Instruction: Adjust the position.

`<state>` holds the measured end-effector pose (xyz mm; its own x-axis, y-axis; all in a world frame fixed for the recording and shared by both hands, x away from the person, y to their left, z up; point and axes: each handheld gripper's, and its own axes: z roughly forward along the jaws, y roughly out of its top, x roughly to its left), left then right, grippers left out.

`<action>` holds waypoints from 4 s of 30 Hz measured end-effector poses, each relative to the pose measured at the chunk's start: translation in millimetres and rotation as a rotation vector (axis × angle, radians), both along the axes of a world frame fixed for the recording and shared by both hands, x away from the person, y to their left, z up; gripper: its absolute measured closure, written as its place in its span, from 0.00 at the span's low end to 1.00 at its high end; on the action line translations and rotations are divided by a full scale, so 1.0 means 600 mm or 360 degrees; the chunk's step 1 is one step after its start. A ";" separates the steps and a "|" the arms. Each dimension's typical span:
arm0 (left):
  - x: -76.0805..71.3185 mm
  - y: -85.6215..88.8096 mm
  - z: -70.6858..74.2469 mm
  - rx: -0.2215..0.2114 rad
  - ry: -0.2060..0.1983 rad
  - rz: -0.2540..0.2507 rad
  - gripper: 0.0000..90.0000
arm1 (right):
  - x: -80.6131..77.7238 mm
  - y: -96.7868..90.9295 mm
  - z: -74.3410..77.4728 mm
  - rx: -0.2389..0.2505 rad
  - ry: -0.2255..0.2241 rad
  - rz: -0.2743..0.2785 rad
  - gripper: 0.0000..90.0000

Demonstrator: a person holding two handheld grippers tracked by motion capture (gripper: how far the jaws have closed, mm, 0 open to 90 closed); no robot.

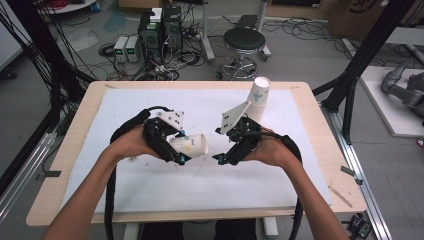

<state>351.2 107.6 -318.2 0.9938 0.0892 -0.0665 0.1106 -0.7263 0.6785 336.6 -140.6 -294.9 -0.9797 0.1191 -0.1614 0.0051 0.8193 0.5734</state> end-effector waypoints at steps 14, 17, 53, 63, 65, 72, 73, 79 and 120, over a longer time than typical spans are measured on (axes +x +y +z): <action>0.001 -0.026 -0.003 0.0099 -0.0005 -0.0019 0.37 | 0.003 0.026 -0.008 -0.0138 0.0021 0.0047 0.22; 0.002 -0.032 -0.005 0.0105 -0.0001 -0.0026 0.37 | 0.004 0.029 -0.009 -0.0124 0.0025 0.0060 0.22; 0.009 -0.024 -0.018 -0.0036 0.0022 -0.0021 0.09 | 0.012 0.043 -0.009 -0.0098 0.0095 0.0133 0.42; 0.003 0.025 -0.013 -0.0395 -0.0014 0.0107 0.09 | 0.008 0.021 -0.009 0.0031 0.0088 0.0095 0.42; -0.002 0.043 -0.018 -0.0503 -0.0008 0.0149 0.09 | 0.008 0.008 -0.012 0.0110 0.0097 0.0078 0.42; -0.017 0.083 -0.046 -0.0769 0.0000 0.0246 0.09 | 0.003 -0.035 -0.030 0.0403 0.0101 0.0017 0.42; -0.021 0.089 -0.058 -0.0829 0.0003 0.0245 0.09 | -0.001 -0.047 -0.040 0.0476 0.0083 -0.0009 0.42; -0.031 0.094 -0.092 -0.0979 -0.0006 0.0264 0.08 | -0.011 -0.068 -0.066 0.0709 0.0068 -0.0037 0.42; -0.025 0.002 -0.124 -0.1313 0.0023 0.0089 0.10 | -0.018 -0.059 -0.140 0.1128 0.0175 0.0078 0.42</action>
